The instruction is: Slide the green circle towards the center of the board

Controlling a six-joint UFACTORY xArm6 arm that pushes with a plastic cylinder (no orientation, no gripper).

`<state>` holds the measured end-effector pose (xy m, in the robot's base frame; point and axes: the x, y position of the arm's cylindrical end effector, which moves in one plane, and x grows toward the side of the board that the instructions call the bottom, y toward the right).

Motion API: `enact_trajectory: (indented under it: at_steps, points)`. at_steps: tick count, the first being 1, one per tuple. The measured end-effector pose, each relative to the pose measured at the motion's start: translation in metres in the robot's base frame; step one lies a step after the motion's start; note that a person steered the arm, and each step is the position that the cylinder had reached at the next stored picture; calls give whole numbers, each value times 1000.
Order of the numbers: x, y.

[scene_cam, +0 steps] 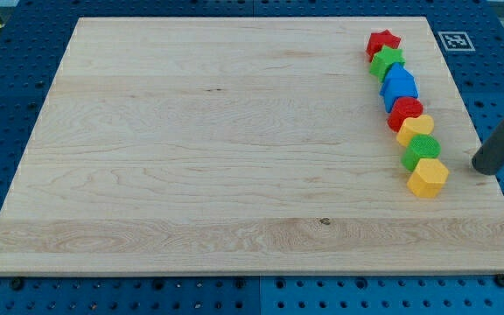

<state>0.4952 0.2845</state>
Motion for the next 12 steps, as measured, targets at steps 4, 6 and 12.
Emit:
enact_trajectory:
  at_steps: [4,6,12]
  points:
    - [-5,-57]
    - [-5,-77]
    - [-3,-121]
